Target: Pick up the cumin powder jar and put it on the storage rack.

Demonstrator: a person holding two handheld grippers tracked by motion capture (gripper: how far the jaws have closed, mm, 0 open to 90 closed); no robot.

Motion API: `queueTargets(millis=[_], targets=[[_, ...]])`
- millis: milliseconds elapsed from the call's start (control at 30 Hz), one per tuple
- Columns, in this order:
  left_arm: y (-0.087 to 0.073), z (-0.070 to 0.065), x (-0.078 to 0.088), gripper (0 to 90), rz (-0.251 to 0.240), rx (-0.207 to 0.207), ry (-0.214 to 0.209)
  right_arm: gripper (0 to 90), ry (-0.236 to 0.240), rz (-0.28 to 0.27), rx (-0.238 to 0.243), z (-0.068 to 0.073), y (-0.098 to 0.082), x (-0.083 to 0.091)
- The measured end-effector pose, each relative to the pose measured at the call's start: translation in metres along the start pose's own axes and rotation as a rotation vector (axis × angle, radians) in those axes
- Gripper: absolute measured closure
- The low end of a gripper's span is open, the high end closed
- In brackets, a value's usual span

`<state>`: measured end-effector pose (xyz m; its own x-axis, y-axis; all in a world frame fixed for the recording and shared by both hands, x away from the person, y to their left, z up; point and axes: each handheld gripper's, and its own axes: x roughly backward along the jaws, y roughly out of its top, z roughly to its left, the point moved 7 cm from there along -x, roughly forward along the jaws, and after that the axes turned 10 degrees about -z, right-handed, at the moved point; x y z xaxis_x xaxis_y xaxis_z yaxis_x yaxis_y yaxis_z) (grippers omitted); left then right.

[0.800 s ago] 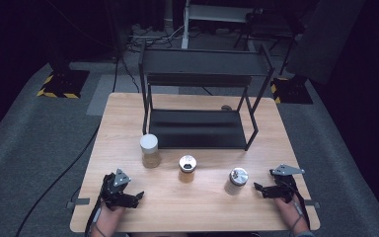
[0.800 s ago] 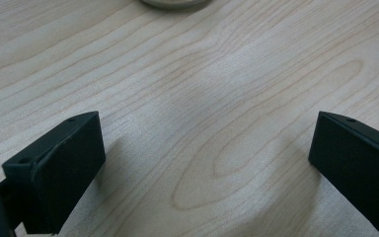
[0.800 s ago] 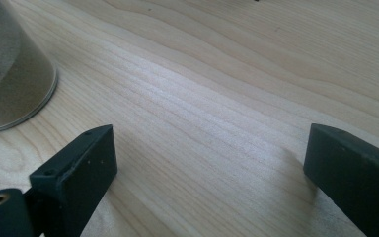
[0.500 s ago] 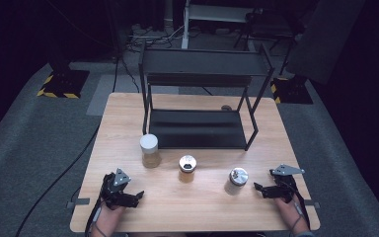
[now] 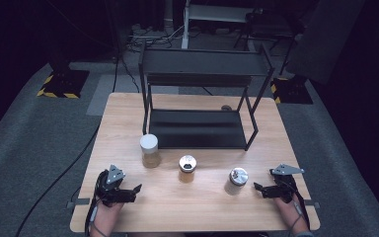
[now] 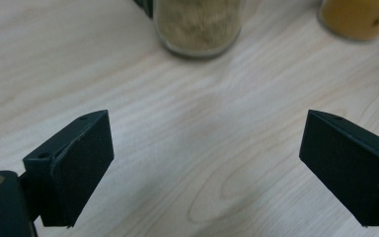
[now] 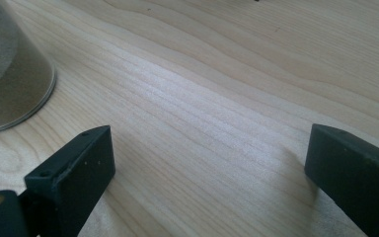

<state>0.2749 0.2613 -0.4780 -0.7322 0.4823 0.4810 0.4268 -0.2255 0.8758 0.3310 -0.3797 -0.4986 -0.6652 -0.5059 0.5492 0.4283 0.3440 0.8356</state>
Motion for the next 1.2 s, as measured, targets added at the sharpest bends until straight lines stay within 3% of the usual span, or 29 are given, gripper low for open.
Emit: queueTargets(millis=[233,500,633,867,1200], targets=[[0.009,-0.001,0.011,5.9,-0.082,0.016,-0.002,4.5,0.000,0.000,0.000,0.000,0.000,0.000],[0.016,-0.002,0.017,6.3,-0.166,-0.003,0.015,4.5,0.000,0.000,-0.001,0.000,0.000,0.000],[0.019,-0.002,0.014,6.7,-0.184,-0.001,0.018,4.5,0.000,0.000,-0.001,0.000,0.000,0.000],[0.028,-0.004,0.003,7.9,-0.228,-0.039,0.014,4.4,-0.001,0.000,0.000,0.000,0.000,0.000],[0.037,0.001,-0.011,9.1,-0.271,-0.021,-0.012,4.4,-0.001,0.000,0.000,0.000,0.000,0.000]])
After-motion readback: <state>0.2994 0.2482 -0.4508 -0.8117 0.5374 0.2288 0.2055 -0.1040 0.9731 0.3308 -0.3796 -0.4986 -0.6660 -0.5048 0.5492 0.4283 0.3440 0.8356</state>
